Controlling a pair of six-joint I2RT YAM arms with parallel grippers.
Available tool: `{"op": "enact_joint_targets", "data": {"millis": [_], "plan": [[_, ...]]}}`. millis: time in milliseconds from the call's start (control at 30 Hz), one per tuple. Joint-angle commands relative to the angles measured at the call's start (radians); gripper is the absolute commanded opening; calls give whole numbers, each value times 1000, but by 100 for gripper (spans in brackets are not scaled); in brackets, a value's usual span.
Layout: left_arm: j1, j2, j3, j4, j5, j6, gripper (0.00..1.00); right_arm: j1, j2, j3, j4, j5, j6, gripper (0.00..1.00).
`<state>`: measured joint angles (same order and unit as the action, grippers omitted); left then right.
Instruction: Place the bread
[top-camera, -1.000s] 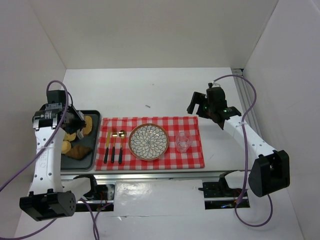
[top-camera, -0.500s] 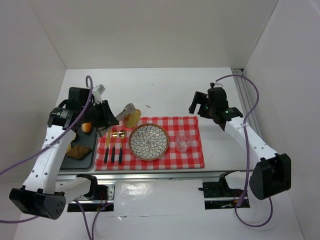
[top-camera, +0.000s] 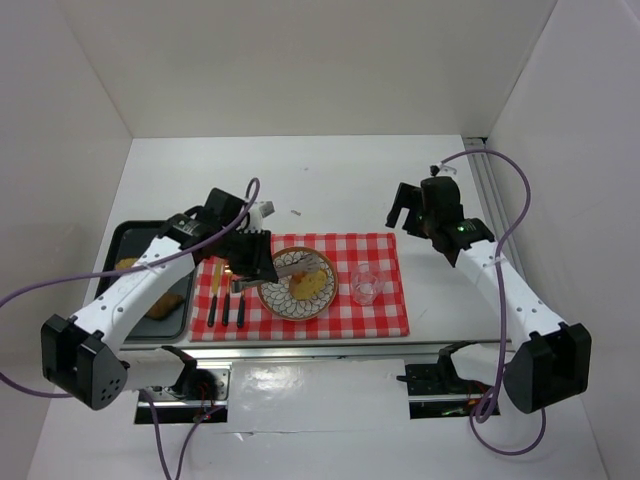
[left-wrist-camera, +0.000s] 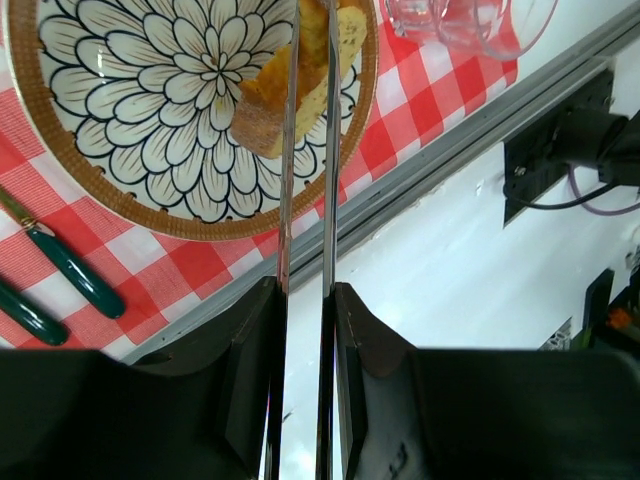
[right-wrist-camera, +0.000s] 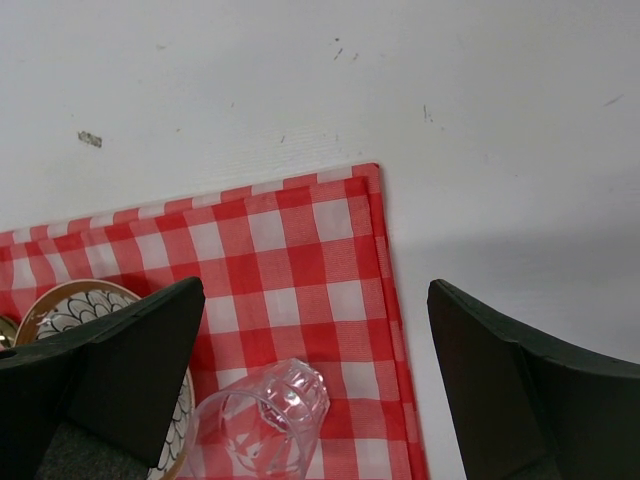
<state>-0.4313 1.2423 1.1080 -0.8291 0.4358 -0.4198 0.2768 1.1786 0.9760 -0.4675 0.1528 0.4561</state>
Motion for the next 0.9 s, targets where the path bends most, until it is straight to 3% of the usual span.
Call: {"op": "enact_joint_targets", "data": {"millis": [0,167,300,400,767,867], "plan": [[-32,19,-11,53,20,36,0,-5,-46,41,-39,37,3,100],[-55,43,-10,64,-15,58,3,-5,-46,41,-39,37,3,100],[-64,54,9,54,-46,58,45,-5,-37,41,-39,28,3,100],[-64,54,30,54,-78,58,54,-5,-37,50,-39,28,3,100],[-64,88,191,-33,-186,91,57,-5,-27,66,-37,17,-7,100],[-64,111,214,-42,-161,105,65,-5,-27,76,-37,17,-7,100]]}}
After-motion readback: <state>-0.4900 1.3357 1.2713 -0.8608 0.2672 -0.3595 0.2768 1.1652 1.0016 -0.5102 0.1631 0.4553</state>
